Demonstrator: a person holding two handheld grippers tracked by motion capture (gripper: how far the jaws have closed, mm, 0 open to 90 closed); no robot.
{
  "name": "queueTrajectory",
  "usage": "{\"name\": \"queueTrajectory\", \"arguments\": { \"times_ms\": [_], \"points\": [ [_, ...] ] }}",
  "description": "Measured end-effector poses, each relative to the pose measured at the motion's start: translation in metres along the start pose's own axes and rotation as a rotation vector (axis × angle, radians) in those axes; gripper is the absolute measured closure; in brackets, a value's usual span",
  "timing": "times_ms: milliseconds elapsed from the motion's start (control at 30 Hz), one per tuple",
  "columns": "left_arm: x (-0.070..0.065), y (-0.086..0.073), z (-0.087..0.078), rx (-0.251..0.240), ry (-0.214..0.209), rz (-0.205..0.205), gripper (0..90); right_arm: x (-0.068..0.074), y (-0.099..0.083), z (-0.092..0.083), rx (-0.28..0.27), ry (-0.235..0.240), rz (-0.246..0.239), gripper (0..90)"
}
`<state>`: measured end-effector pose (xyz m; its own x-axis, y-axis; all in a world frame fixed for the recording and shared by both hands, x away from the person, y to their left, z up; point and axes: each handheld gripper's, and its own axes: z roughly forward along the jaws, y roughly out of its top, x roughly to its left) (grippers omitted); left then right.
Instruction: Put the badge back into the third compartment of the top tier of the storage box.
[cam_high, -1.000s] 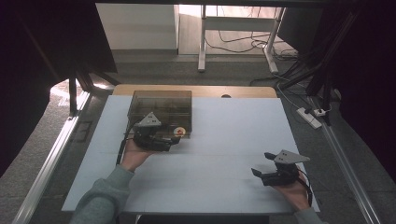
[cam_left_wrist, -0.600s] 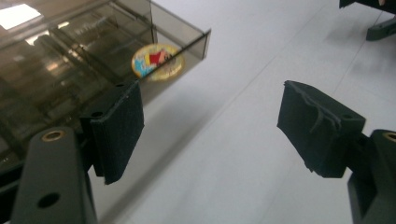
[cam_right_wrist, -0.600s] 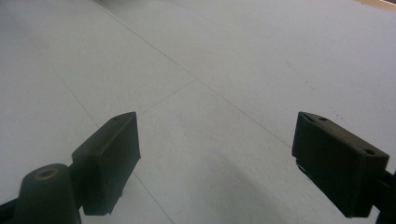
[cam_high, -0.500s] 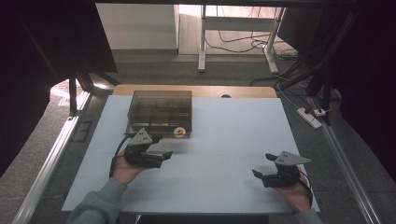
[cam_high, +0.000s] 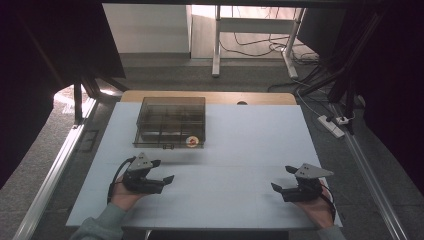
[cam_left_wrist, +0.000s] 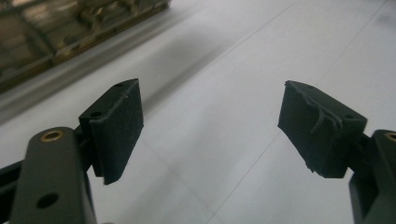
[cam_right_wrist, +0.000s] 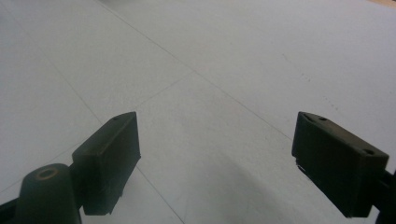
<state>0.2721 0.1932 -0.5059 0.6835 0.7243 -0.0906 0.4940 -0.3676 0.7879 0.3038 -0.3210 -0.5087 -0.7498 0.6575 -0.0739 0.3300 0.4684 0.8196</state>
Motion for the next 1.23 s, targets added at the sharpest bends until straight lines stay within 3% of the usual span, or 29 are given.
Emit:
{"name": "queueTrajectory", "arguments": {
  "times_ms": [200, 433, 1233],
  "points": [
    [0.007, -0.014, -0.003, 0.026, 0.02, -0.027, 22.4, 0.0, -0.001, 0.001, 0.011, 0.003, -0.001, 15.2],
    [0.015, -0.023, -0.01, 0.021, 0.039, -0.057, 22.4, 0.0, -0.001, 0.002, 0.014, 0.006, -0.001, 15.2],
    [0.013, -0.021, -0.007, 0.024, 0.04, -0.039, 22.4, 0.002, -0.001, 0.002, 0.013, 0.007, -0.014, 15.2]
  ]
}}
